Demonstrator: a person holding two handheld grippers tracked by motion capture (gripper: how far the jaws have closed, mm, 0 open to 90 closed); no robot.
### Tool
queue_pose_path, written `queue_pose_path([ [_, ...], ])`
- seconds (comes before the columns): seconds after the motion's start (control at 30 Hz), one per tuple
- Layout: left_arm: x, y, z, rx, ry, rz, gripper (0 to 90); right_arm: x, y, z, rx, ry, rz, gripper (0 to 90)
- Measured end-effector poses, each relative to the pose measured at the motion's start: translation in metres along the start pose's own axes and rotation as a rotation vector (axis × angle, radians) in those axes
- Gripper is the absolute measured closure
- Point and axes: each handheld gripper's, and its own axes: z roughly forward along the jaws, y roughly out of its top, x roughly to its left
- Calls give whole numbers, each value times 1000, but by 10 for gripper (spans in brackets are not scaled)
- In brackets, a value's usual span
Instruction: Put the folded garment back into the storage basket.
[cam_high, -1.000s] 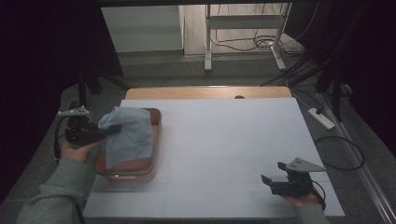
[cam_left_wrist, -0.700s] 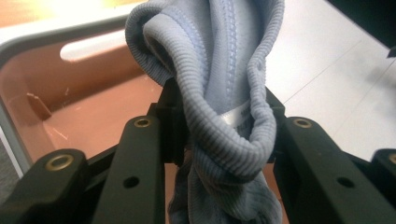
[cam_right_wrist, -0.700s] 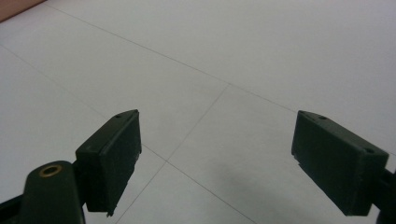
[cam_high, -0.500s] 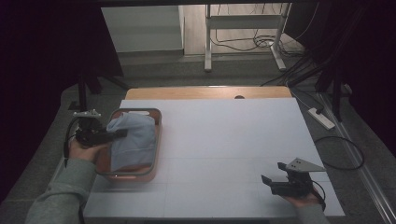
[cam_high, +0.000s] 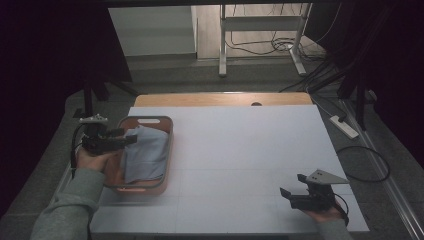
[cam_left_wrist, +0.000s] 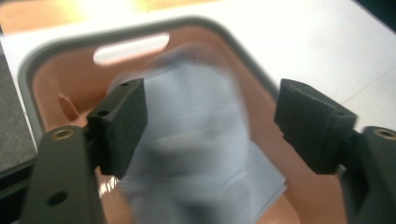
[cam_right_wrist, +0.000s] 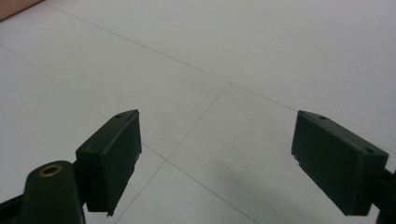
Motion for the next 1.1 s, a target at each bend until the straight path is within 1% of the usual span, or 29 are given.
queue_pose_path([
  [0.07,-3,2,-2,-7,-4,-8,174,0,0,0,2,0,-2,165],
  [0.1,-3,2,-2,-7,-4,-8,178,1,0,0,1,0,-3,165],
  [0.13,-4,3,-2,-9,-13,-6,179,1,0,0,1,0,-3,165],
  [0.2,-5,2,-1,-6,-12,-4,179,1,0,0,1,-1,-3,165],
  [0.27,-5,2,1,-4,-19,-13,177,1,0,0,1,-1,-3,165],
  [0.3,-5,1,3,4,-17,-18,160,1,0,0,1,0,-3,165],
  [0.4,-5,1,3,2,-19,-22,158,0,0,0,0,-1,-2,165],
  [0.57,-9,-1,3,-4,-22,-11,162,0,0,0,0,0,-3,165],
  [0.6,-12,-2,2,-9,-25,-3,166,0,0,0,0,0,-3,165],
  [0.63,-12,-2,2,-9,-25,-3,168,0,0,0,0,0,-3,165],
  [0.73,-20,-4,0,-23,-19,24,172,1,0,0,0,-1,-4,166],
  [0.8,-26,-6,-1,-32,-32,37,172,1,0,0,0,-1,-4,165],
  [0.9,-34,-10,-2,-43,-46,45,172,1,0,0,1,-2,-5,165],
  [0.97,-38,-12,-3,-54,-56,42,172,1,1,0,0,-2,-6,165],
  [1.1,-47,-17,-2,-59,-61,57,176,1,1,0,-1,0,-6,165],
])
